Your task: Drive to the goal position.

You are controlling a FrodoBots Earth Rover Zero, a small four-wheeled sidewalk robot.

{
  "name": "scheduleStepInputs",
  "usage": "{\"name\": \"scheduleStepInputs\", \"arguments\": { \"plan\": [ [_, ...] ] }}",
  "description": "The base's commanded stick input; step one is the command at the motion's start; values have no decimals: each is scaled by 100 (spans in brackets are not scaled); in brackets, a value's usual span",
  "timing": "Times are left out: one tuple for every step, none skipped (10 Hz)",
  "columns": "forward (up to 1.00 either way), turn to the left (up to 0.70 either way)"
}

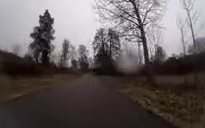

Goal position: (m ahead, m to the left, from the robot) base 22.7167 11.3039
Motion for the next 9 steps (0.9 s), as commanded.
{"name": "scheduleStepInputs", "arguments": {
  "plan": [
    [70, 0],
    [70, 0],
    [70, 0],
    [70, 0],
    [70, 0],
    [70, 1],
    [70, 32],
    [70, 35],
    [70, 23]
  ]
}}
